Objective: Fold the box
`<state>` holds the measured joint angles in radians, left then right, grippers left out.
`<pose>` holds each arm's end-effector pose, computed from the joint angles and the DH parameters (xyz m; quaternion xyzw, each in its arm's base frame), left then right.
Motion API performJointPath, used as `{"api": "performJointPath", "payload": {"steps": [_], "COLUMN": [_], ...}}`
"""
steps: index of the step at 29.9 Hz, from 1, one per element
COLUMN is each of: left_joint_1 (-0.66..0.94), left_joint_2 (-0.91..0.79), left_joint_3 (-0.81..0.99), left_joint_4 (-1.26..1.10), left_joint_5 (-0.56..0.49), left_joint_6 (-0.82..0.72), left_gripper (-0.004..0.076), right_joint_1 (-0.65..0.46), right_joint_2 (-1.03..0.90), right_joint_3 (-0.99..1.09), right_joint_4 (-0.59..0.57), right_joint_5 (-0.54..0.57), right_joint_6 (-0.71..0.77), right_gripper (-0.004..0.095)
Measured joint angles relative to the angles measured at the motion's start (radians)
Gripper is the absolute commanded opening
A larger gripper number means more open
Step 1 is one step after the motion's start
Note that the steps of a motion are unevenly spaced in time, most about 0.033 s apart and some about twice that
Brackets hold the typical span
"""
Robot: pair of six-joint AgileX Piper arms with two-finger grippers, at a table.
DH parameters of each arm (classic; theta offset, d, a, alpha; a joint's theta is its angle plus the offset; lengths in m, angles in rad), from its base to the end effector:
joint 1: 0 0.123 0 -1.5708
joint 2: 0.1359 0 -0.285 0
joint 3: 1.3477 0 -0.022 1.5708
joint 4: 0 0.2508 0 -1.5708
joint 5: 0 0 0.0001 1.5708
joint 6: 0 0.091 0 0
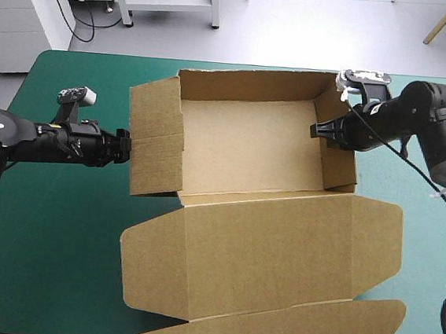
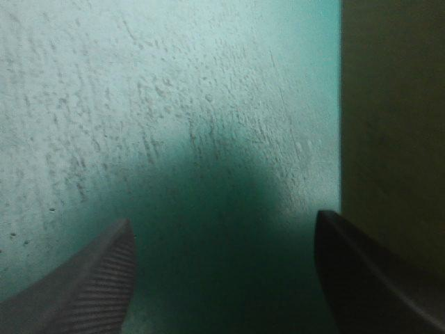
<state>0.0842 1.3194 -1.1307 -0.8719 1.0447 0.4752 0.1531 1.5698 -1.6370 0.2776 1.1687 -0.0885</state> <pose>0.2633 -0.0383 0.3476 0.0443 0.8946 -0.3333 0.2945 0.3229 0.0731 0.3916 -0.0978 0.9474 0.1460 0.2675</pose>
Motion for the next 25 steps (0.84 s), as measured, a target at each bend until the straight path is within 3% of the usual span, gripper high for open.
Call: {"api": "performJointPath", "payload": {"steps": [12,25], "left_joint_1": [0.0,-0.001], "left_joint_2": [0.0,0.0], "left_joint_3": [0.0,0.0], "left_joint_4": [-0.085,-0.136], "left_joint_5": [0.088,0.17], "left_joint_6": [0.062,0.123], "left_gripper": [0.0506,0.0506], "right_joint_1": [0.006,0.156], "right_joint_2": [0.011,0.05], "right_joint_3": [0.31,0.359], "right_joint_4": [0.156,0.177], "right_joint_5": [-0.266,-0.433], "right_joint_6": [-0.002,-0.003], "right_gripper": [-0.0019,-0.0018]}}
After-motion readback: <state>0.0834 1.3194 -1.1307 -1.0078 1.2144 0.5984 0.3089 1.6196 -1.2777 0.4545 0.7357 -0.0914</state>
